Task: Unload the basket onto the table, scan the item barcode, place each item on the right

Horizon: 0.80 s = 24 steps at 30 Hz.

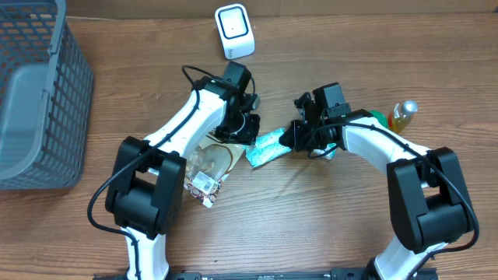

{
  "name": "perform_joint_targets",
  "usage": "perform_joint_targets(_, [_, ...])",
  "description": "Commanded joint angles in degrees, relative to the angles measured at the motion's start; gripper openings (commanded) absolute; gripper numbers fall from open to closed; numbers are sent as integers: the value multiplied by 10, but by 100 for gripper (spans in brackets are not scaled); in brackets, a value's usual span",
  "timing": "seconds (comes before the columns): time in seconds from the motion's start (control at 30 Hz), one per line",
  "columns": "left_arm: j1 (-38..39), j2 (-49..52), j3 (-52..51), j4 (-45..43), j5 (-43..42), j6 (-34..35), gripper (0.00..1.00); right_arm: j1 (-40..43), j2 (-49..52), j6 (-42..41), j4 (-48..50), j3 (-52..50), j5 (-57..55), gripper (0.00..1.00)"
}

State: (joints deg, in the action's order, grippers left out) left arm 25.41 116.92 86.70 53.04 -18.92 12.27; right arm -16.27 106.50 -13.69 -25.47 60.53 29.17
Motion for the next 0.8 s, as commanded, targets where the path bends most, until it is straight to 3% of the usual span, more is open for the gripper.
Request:
perform_joint_targets(0.0, [13,8,-6,7,17,-34,21,-3,-8,2,2,-5,2,5])
perform_joint_targets(0.37, [23,9,-29,-10,24,-31,20,-3,-8,2,2,-5,2,9])
perform_joint_targets(0.53, [28,9,-55,-36,23,-28,5,-3,-8,2,2,-5,2,9])
perform_joint_targets(0.77, [36,9,-97,-72,-2,-24,4,-3,-8,2,2,-5,2,9])
